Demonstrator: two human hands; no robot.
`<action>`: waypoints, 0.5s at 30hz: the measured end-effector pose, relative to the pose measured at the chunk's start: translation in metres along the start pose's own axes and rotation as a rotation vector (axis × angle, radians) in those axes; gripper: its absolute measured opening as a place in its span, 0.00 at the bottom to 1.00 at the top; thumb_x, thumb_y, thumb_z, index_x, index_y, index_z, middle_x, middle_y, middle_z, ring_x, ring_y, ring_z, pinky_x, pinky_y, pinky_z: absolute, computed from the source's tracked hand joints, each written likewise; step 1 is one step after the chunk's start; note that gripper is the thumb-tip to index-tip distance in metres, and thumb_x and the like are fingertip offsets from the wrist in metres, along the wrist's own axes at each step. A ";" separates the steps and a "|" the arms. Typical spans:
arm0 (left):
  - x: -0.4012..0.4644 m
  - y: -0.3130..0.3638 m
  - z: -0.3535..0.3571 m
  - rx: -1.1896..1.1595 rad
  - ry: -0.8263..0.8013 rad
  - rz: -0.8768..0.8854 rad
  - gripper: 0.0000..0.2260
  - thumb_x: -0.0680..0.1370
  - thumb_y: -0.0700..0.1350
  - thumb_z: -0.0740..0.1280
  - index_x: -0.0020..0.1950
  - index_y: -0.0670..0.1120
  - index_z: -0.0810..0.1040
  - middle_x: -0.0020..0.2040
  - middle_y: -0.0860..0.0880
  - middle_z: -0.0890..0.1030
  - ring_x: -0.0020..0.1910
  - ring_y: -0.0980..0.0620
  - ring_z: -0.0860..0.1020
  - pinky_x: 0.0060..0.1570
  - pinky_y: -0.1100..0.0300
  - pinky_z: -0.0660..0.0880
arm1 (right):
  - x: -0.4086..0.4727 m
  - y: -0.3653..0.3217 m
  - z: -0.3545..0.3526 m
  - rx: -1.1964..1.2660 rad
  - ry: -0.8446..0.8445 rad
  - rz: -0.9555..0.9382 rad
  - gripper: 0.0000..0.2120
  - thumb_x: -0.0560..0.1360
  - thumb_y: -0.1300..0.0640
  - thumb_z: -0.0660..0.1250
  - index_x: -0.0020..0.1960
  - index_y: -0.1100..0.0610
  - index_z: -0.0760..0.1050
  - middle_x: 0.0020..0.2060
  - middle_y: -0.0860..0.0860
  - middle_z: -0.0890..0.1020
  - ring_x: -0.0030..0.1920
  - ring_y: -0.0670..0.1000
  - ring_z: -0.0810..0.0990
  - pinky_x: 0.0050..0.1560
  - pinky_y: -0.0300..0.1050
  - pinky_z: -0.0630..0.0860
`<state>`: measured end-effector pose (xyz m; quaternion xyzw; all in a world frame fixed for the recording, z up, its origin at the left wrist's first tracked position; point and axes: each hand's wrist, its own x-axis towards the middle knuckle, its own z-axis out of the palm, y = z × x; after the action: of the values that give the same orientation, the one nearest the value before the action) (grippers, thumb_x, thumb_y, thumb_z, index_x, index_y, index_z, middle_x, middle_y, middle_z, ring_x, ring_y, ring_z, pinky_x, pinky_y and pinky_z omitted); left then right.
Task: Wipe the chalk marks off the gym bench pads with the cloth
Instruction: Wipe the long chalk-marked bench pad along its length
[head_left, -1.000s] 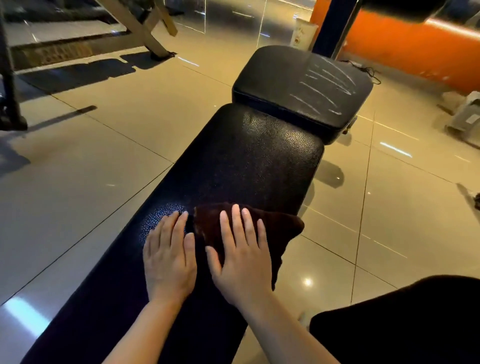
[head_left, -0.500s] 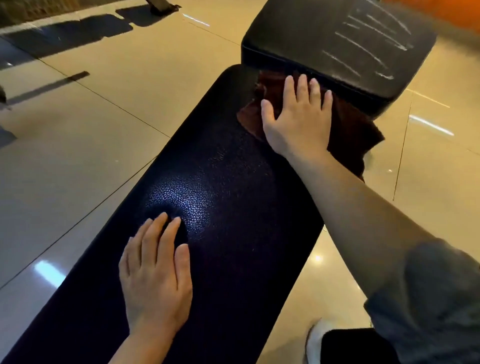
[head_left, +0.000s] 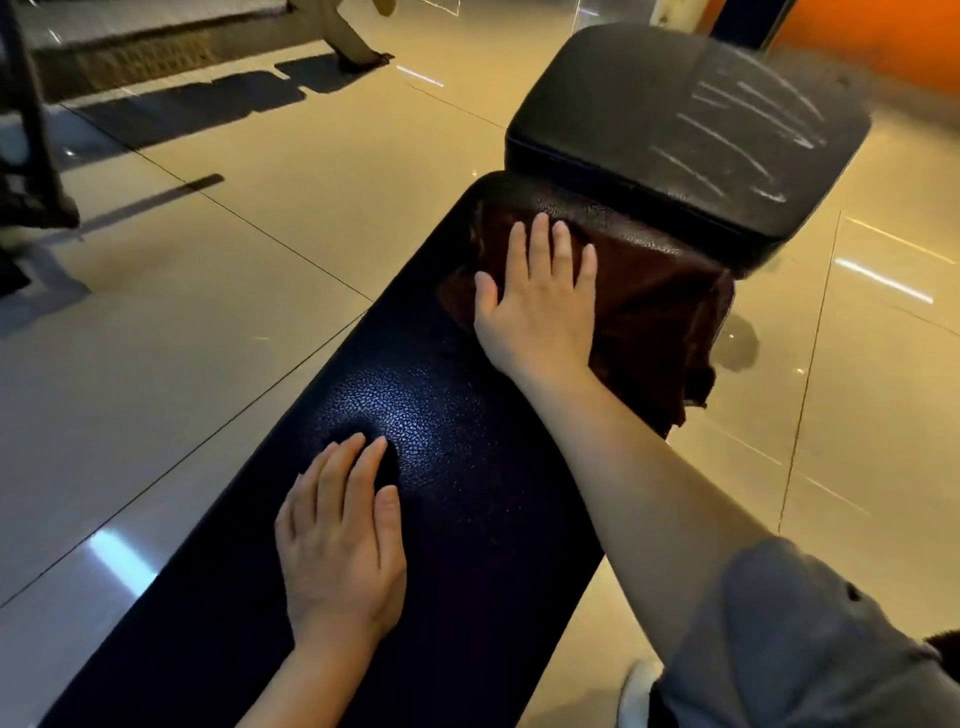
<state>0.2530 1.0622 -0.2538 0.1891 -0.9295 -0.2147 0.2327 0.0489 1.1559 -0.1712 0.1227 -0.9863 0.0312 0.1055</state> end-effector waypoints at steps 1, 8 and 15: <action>0.000 0.000 -0.001 -0.013 -0.008 -0.015 0.20 0.80 0.51 0.50 0.71 0.49 0.68 0.68 0.47 0.72 0.69 0.48 0.65 0.67 0.49 0.58 | -0.017 -0.013 0.003 0.015 -0.013 -0.053 0.32 0.82 0.41 0.45 0.80 0.57 0.47 0.79 0.56 0.49 0.79 0.56 0.44 0.77 0.57 0.39; -0.005 -0.002 -0.012 -0.229 0.009 -0.066 0.21 0.81 0.54 0.49 0.72 0.51 0.62 0.70 0.44 0.69 0.68 0.47 0.65 0.65 0.49 0.61 | -0.101 -0.034 0.007 0.021 -0.179 -0.369 0.32 0.81 0.37 0.45 0.80 0.51 0.45 0.79 0.51 0.45 0.78 0.52 0.39 0.75 0.59 0.33; -0.028 0.011 -0.028 -0.199 0.013 -0.017 0.20 0.80 0.51 0.52 0.66 0.44 0.73 0.64 0.44 0.76 0.64 0.45 0.72 0.64 0.52 0.63 | -0.080 0.065 -0.011 -0.030 -0.046 0.018 0.36 0.76 0.31 0.40 0.79 0.46 0.51 0.79 0.51 0.50 0.79 0.53 0.46 0.76 0.58 0.39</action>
<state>0.2876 1.0758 -0.2361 0.1746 -0.9003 -0.3067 0.2547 0.1107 1.2386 -0.1802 0.1128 -0.9899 0.0145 0.0842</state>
